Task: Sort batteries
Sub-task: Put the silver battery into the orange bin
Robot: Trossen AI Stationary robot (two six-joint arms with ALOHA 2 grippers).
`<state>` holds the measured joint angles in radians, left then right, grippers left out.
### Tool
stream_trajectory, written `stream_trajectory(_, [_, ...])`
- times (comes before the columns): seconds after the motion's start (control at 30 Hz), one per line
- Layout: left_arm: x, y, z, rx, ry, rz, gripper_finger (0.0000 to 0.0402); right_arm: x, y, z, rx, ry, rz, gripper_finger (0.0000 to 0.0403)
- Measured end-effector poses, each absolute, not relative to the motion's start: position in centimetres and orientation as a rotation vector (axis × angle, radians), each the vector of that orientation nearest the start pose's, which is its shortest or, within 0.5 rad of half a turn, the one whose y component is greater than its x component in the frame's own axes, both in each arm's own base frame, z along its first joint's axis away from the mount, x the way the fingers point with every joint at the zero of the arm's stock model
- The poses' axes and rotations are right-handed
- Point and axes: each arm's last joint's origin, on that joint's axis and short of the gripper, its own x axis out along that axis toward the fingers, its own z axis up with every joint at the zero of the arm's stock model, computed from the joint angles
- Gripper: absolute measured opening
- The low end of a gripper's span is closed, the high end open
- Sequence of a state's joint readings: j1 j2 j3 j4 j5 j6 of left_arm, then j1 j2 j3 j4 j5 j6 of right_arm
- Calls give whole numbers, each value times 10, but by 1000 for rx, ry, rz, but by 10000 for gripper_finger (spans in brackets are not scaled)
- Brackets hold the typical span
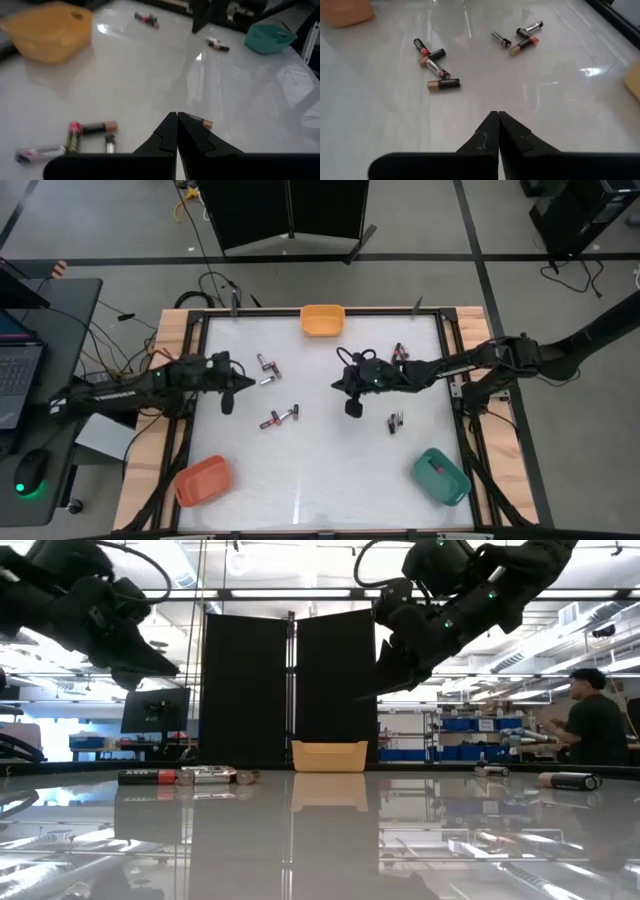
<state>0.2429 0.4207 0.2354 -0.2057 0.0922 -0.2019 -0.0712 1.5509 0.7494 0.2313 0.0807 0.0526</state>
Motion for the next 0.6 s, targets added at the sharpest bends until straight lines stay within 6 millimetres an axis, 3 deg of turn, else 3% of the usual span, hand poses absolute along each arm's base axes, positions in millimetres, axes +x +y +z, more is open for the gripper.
stream_trajectory(0.33, [156, 18, 196, -371, 584, 160, 21, 308, -26, 181, -15, 573, -149, 16])
stream_trajectory(0.6, [184, 27, 206, -336, 827, 320, 23, 308, -25, 181, -38, 575, -143, 21])
